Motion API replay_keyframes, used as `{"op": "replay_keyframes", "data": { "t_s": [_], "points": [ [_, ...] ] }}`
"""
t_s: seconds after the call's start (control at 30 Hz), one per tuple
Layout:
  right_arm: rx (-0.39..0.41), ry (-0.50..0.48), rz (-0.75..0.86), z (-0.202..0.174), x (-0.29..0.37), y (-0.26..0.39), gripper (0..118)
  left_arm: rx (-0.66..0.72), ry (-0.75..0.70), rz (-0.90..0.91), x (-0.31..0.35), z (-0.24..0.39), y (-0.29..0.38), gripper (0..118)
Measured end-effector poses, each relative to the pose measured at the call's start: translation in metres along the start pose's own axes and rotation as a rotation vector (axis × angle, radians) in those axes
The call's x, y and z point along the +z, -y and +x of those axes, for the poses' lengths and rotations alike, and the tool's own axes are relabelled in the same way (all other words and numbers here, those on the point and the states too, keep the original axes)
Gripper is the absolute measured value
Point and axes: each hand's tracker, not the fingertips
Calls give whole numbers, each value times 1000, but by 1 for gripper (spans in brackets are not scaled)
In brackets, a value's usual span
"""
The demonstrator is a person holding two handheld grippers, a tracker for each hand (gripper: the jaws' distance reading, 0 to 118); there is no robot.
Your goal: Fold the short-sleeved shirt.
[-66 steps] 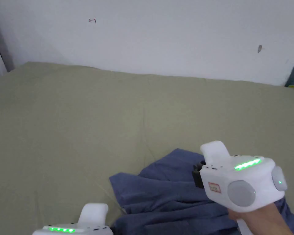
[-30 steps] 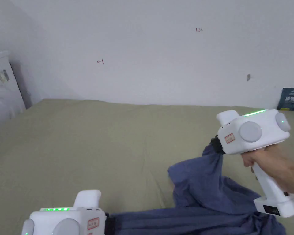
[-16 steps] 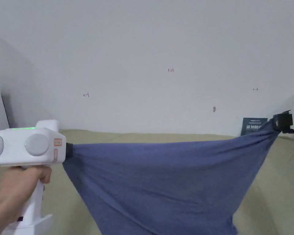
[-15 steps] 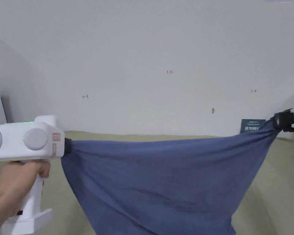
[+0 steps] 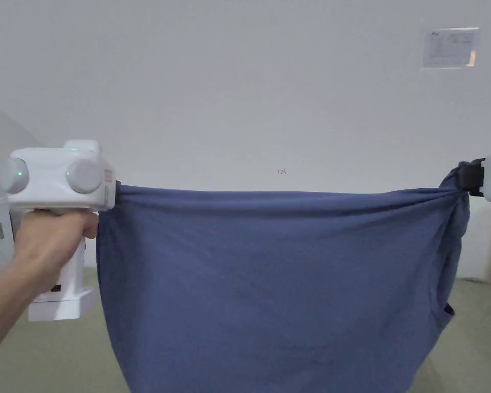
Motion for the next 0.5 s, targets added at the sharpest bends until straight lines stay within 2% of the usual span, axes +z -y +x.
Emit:
{"op": "replay_keyframes", "data": {
  "t_s": [0.13, 0.5],
  "points": [
    [-20, 9, 12, -5, -16, -18, 1, 6, -29, 23, -10, 4, -21, 1],
    [0, 28, 41, -10, -65, -53, 1, -43, -75, 28, -49, 27, -48, 1]
  ]
}}
